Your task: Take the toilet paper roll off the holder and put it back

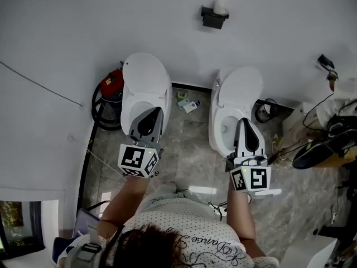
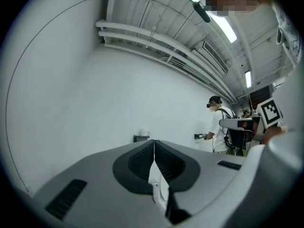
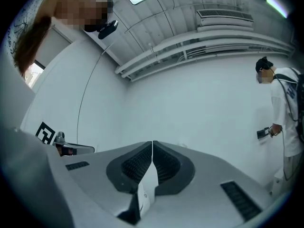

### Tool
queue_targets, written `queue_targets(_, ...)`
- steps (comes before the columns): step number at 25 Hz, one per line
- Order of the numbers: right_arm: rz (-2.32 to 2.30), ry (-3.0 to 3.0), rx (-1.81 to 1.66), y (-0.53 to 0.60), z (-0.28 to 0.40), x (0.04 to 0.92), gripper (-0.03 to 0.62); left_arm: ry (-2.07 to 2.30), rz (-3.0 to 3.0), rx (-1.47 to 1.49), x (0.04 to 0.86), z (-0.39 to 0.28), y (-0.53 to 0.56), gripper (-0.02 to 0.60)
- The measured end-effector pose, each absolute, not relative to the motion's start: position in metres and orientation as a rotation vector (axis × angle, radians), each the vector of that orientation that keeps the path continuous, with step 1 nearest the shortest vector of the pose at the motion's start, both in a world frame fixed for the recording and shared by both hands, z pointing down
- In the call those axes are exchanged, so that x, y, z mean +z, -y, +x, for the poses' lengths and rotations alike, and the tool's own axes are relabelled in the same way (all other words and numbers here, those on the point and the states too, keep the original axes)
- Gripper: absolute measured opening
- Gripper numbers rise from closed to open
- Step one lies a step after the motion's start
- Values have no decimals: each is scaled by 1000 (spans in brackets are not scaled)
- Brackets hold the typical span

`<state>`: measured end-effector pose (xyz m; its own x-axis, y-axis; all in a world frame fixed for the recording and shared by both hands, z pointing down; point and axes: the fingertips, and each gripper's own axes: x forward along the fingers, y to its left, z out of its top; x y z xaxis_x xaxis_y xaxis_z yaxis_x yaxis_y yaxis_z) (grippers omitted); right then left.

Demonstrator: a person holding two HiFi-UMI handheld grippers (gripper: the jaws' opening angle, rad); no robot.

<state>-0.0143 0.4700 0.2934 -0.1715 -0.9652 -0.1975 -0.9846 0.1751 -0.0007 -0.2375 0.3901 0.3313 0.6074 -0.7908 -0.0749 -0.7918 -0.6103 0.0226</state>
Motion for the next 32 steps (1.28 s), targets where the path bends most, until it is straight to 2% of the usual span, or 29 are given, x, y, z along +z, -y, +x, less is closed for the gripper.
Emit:
queue_targets(12,-1942,-2248,192,-428,-30,286,137,-1329,-2837,134,321,-248,-338,8)
queue_targets(14,-1953,-2256,173,-420,-29,291,192,-1322,-2853,144,321,-247,-331,48)
queue_targets(16,-1955,-2275,152,-408,-27,297,219,-1308,-2877,165,323,-244,-325,139)
queue_targets(21,-1911,-2319,124,-369,-14,311,244,-1383,-2847,131,332,-228,-293,217)
queue_targets(32,-1758,-2448,129,-259,59,312,270,-1564,-2745,140,333,-163,-199,247)
